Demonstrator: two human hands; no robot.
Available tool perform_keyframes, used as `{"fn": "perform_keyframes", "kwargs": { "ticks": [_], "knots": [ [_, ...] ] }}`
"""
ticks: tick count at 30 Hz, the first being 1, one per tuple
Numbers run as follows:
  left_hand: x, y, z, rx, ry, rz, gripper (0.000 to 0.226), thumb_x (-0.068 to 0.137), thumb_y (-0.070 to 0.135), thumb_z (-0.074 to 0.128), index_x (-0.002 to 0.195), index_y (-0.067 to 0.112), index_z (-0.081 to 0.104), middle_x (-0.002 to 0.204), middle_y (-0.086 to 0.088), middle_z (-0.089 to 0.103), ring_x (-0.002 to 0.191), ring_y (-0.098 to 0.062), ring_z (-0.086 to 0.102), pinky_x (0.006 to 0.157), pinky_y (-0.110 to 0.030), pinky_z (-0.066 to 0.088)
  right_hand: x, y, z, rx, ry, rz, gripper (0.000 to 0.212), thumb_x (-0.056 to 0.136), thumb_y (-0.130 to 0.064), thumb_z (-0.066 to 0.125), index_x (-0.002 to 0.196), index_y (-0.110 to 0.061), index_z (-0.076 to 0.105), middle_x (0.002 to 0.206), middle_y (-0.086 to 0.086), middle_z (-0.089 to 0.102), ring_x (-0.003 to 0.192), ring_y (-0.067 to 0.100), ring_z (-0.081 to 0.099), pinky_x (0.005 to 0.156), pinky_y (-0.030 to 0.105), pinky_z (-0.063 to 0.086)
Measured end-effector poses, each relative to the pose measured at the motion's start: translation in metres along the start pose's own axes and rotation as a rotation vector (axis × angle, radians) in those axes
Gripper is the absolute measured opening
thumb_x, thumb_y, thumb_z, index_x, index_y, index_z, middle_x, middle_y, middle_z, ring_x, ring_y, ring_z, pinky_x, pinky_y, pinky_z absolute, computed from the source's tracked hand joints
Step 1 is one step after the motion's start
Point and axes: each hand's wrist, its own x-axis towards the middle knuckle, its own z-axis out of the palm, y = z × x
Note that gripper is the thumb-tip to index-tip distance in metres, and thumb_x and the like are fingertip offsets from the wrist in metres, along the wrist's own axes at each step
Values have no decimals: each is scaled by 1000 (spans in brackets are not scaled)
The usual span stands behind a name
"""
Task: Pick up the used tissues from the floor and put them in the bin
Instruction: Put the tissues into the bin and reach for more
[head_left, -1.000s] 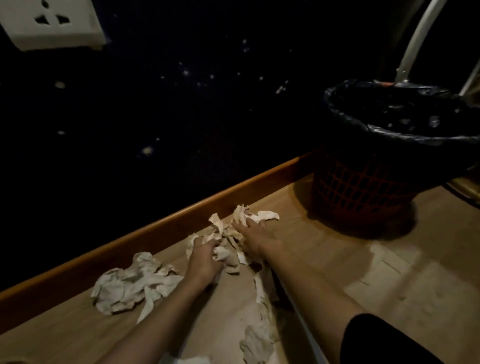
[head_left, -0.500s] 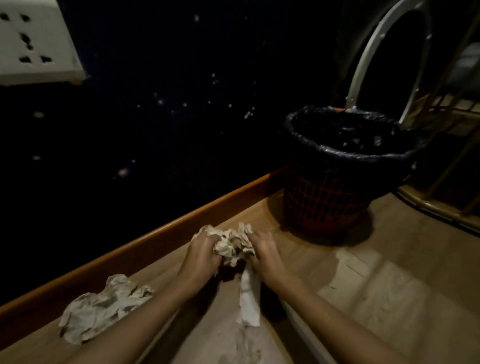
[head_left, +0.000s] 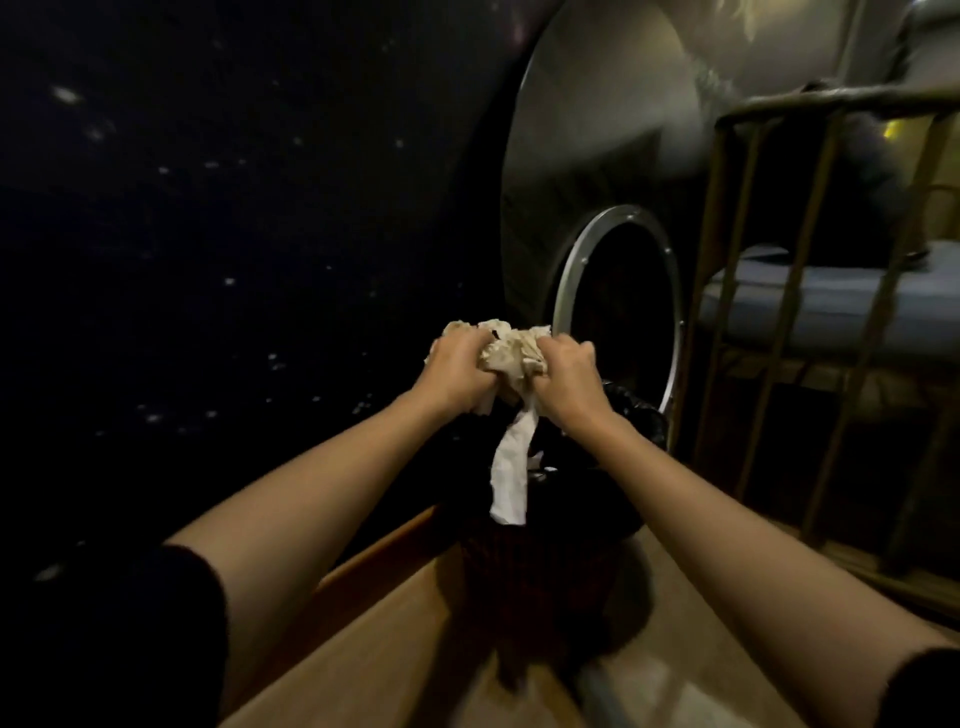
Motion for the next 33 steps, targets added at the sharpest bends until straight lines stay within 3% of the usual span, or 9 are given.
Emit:
{"fn": "perform_keyframes", "kwargs": {
  "ticks": [5,8,13,18,21,24,28,30,33],
  "knots": [
    [1,6,59,53,-324,19,42,76,24,69,117,15,61,116,-14,63,111,-30,57,94,-41,48,-12,41,15,-129,-356,149,28,86,-19,56,111,-6,56,125,20,54,122,38,44,103,43,30],
    [-17,-4,76,23,-295,-56,41,81,25,65,120,19,61,123,-8,64,118,-24,56,98,-34,45,-21,51,16,-20,-507,268,32,84,-28,61,114,-17,60,124,17,59,118,38,51,99,44,45],
    [-42,-21,44,-114,-23,-131,21,85,10,59,101,18,71,99,-3,73,89,-10,64,76,-20,48,-26,31,4,113,-269,243,25,85,-13,61,109,-13,66,112,15,66,106,32,61,89,41,54],
    [-97,-48,-5,-57,-24,-73,18,86,9,60,96,18,71,91,4,68,84,-8,62,75,-23,51,-72,-36,1,275,-55,-75,18,88,-7,55,100,-10,69,100,9,70,96,23,62,79,31,49],
    [-156,-72,-13,3,-149,-121,16,84,13,64,97,18,70,88,9,61,83,-6,59,72,-17,44,-128,-76,27,302,-85,-294,14,88,-9,54,96,-11,65,93,8,64,92,23,53,78,32,45],
    [-234,-98,-5,89,-368,-224,20,81,15,65,100,17,67,94,-1,65,93,-16,62,75,-25,46,-194,-97,76,298,-299,-386,16,83,-5,54,96,-6,64,97,14,63,94,31,53,83,36,40],
    [-349,-121,15,39,-655,-393,41,83,31,63,123,29,54,128,0,55,108,-9,51,85,-14,38,-264,-84,142,191,-786,-162,37,93,-12,51,130,-10,50,139,15,46,128,33,40,106,37,33],
    [-394,-123,25,-16,-770,-431,52,81,43,62,129,43,41,139,6,41,119,-6,41,97,-16,35,-292,-73,163,96,-854,-67,35,96,-14,46,131,-14,47,143,12,42,129,33,39,107,39,36],
    [-439,-115,31,-55,-926,-364,68,74,65,58,132,60,22,152,10,19,137,-13,22,112,-38,27,-337,-70,179,-12,-789,6,30,93,-4,47,121,-12,53,134,9,50,121,30,43,97,38,44]
  ]
}}
